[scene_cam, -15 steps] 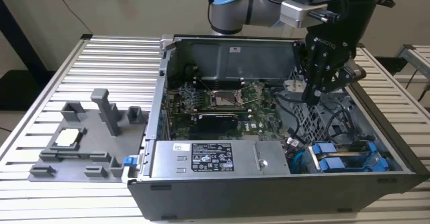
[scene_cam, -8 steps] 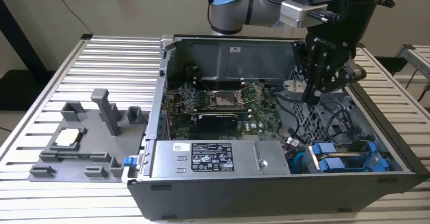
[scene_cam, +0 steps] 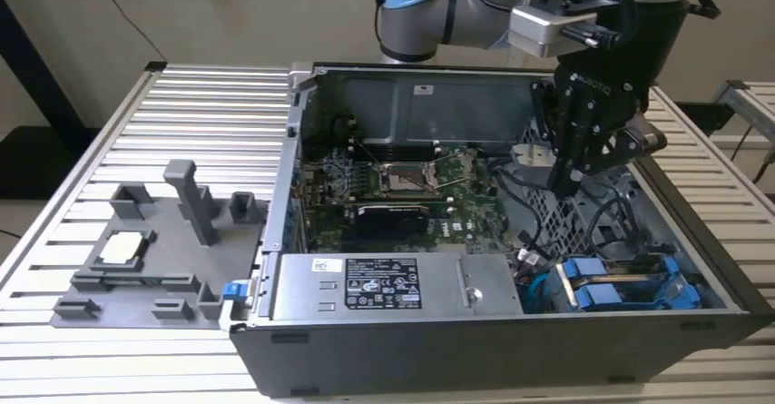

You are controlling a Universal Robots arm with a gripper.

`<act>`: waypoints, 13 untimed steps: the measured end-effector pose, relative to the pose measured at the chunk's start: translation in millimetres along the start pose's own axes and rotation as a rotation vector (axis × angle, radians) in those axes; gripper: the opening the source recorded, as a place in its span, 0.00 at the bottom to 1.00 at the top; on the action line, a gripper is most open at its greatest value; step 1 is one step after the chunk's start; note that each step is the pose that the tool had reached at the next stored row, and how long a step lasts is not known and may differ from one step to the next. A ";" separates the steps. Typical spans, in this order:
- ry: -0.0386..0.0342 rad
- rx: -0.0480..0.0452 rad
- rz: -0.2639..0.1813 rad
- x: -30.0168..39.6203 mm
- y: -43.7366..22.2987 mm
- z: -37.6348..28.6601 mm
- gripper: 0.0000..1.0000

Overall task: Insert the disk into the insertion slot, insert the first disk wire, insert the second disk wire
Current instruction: 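Insert the first disk wire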

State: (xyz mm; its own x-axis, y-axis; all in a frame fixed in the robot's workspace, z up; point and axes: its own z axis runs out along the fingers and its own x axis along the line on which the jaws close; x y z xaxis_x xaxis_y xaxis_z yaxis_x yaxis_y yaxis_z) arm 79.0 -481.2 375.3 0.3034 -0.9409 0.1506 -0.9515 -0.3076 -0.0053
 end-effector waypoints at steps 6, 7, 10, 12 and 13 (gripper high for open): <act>-0.0014 -0.0039 0.000 21.8 6.4 3.4 0.16; -0.0014 -0.0045 -0.001 25.5 7.5 3.9 0.16; -0.0021 -0.0062 -0.001 36.2 10.7 5.6 0.16; -0.0026 -0.0079 -0.001 43.8 12.7 6.7 0.16; -0.0029 -0.0089 -0.001 47.3 13.6 7.3 0.16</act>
State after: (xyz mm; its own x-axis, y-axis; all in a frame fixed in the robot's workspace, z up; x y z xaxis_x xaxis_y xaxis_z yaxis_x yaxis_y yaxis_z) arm 80.8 -530.9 375.2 0.3047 -0.9409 0.1477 -0.9515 -0.3075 0.0037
